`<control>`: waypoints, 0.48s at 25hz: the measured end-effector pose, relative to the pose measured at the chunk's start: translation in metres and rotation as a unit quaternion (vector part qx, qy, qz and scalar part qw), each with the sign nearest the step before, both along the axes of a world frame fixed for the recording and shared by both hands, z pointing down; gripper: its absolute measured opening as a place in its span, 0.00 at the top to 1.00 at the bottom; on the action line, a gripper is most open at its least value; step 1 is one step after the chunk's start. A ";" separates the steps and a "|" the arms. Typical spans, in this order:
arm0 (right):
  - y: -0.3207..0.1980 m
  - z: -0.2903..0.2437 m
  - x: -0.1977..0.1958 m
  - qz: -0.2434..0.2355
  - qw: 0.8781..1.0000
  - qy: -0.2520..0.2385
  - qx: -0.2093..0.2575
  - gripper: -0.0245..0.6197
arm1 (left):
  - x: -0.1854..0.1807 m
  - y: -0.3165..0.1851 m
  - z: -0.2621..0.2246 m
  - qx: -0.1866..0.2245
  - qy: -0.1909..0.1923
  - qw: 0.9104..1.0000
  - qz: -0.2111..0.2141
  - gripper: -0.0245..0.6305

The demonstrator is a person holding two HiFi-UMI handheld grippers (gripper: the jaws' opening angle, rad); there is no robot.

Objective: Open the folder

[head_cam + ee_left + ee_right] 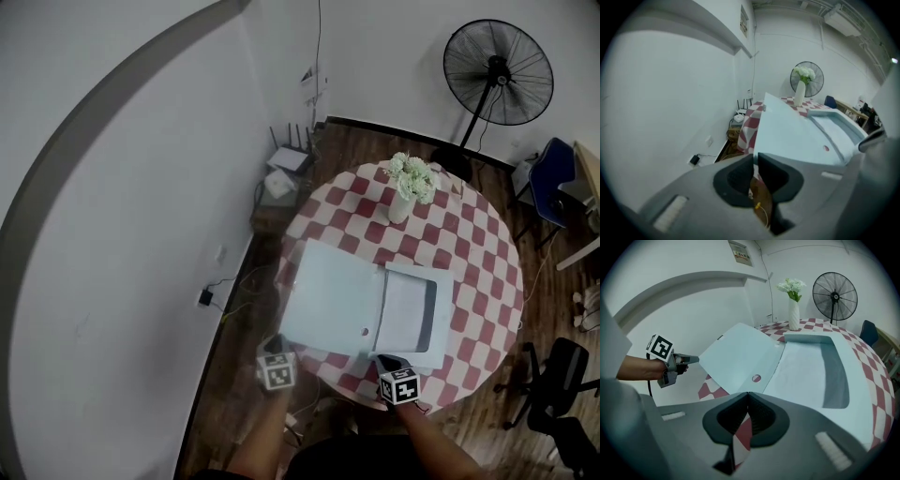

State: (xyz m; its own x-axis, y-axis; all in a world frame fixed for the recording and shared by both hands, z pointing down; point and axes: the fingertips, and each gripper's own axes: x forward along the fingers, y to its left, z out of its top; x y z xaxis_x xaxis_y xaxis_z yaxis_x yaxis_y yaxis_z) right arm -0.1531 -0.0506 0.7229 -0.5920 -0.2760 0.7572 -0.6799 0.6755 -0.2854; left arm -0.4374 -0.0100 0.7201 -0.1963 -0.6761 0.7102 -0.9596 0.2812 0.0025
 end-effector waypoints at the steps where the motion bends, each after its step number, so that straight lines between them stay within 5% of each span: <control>1: 0.001 0.003 0.001 0.003 1.000 0.002 -0.002 0.96 | -0.003 0.000 0.007 -0.010 0.001 1.000 -0.002 0.91; 12: 0.005 0.017 0.011 0.012 1.000 -0.001 -0.004 0.96 | -0.014 -0.005 0.046 -0.040 -0.009 0.999 0.012 0.90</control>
